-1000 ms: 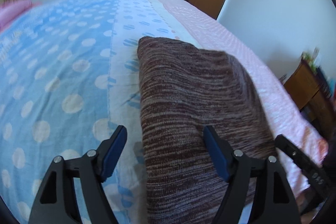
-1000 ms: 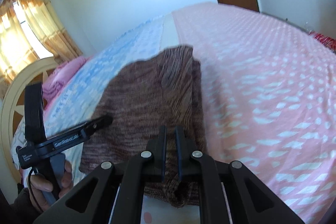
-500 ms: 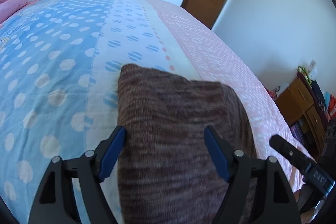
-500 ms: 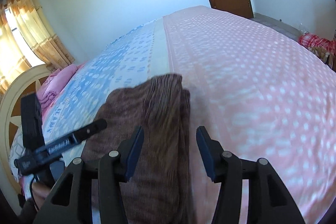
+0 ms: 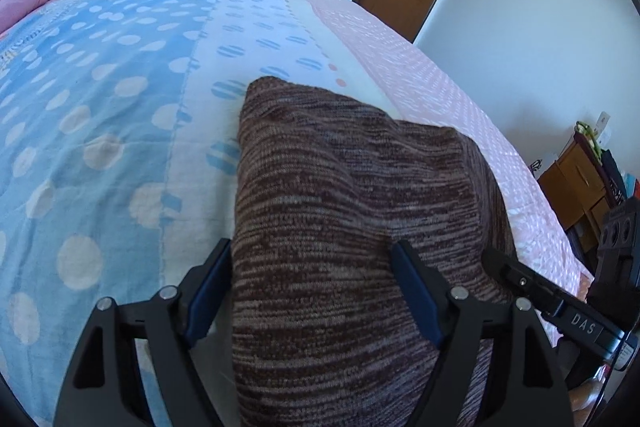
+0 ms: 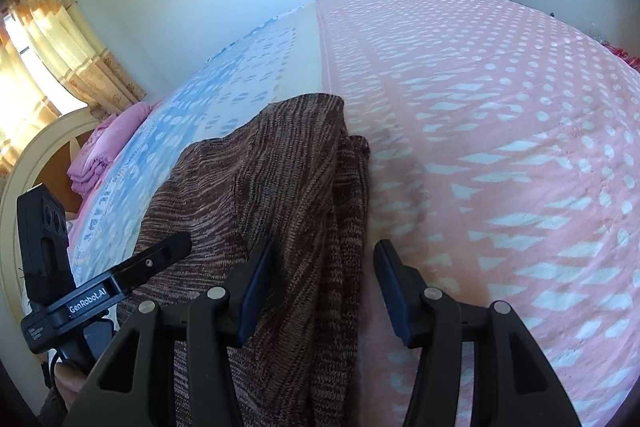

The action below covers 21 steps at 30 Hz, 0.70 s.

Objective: Fold small clothes
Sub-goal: 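Press and square the folded brown sweater with both grippers, then grasp the folded sweater edge with the left gripper while the right gripper grasps it too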

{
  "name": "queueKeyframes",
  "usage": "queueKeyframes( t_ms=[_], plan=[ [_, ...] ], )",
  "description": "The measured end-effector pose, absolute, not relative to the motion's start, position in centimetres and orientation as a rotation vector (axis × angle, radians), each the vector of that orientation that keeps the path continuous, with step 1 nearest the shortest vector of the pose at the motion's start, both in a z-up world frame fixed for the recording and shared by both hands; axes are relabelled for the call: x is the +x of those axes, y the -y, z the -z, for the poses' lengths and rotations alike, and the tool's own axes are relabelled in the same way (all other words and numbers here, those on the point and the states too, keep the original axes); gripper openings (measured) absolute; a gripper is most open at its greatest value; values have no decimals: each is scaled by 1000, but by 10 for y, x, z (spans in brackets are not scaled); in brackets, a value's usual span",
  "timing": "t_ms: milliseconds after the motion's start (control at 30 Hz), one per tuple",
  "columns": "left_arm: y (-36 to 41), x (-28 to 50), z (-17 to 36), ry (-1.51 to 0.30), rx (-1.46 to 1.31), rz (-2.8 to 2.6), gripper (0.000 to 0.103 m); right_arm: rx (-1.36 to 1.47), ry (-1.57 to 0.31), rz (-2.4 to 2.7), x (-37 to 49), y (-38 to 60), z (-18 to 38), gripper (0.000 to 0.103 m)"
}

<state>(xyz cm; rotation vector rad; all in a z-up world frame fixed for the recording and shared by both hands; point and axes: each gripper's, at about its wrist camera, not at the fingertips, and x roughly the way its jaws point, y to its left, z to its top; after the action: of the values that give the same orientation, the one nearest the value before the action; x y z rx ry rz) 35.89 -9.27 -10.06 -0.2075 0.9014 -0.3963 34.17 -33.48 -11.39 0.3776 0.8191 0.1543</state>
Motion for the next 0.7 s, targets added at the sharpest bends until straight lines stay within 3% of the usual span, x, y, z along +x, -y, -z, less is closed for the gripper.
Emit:
queueKeyframes(
  t_ms=[367,500,700],
  plan=[
    [98,356,98,-902,-198,427,83,466,-860,-267,339,334,115,53],
    [100,354,97,-900,-191,430,79,374,-859,-249,338,319,114,50],
    [103,350,96,-889,-166,407,65,413,-849,-245,339,324,117,50]
  ],
)
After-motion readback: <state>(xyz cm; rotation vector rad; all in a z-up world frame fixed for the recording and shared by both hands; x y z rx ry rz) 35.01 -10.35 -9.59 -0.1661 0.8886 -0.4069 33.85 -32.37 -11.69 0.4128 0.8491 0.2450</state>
